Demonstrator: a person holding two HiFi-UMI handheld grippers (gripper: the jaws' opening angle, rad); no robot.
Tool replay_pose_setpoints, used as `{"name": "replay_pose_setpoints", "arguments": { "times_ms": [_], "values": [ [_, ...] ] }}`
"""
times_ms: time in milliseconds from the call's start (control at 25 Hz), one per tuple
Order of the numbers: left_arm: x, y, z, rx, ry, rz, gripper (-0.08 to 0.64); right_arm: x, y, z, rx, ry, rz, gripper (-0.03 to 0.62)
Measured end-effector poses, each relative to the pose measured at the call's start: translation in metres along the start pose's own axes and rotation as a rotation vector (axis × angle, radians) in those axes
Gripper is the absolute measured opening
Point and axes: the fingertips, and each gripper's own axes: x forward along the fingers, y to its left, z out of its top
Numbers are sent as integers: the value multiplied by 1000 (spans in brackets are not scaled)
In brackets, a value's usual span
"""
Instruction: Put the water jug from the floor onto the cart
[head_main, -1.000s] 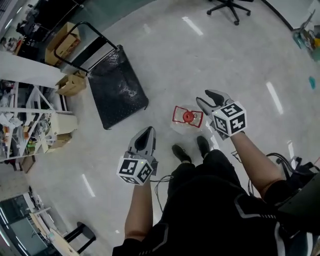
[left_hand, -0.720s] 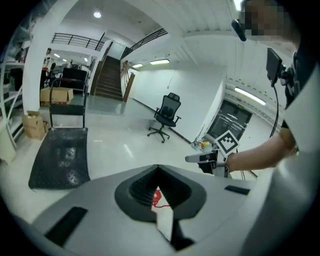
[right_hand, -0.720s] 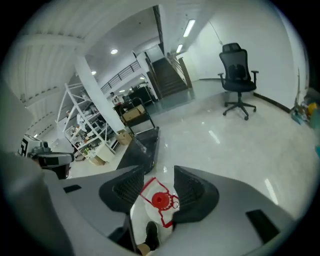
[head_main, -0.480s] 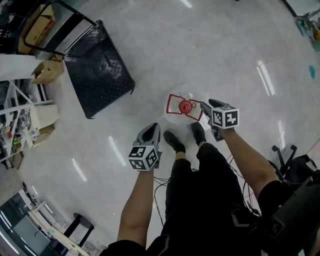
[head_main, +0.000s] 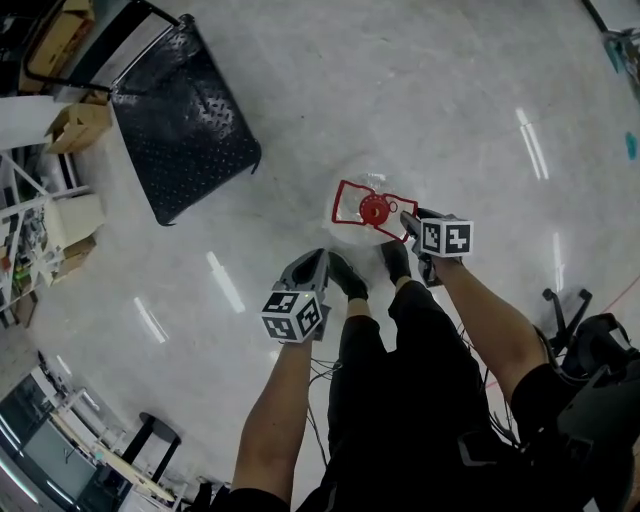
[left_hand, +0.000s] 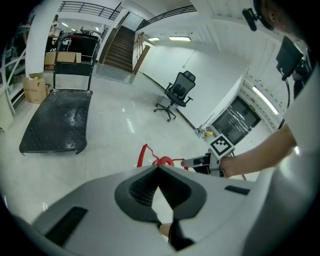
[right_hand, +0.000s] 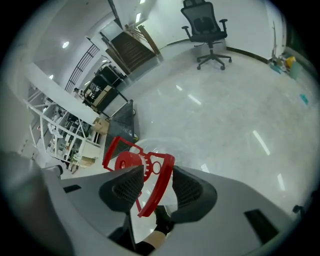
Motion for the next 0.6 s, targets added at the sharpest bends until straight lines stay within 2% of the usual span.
{"name": "replay_pose_setpoints", "arguments": {
  "times_ms": [200,280,440,600],
  "values": [
    [-3,-4,-6,10,9,-9,-9,9,-10,-18,43,54,6,169],
    [-8,0,-3,6,0,-1,-9,13,-10,-20,67,62,10,109],
    [-15,5,3,3,-18,13,-9,12,-6,-10,114,40,33,86],
    [-26,4,10,-20,-43,29,-9,8,5,3,90,23,24,81]
  ]
}}
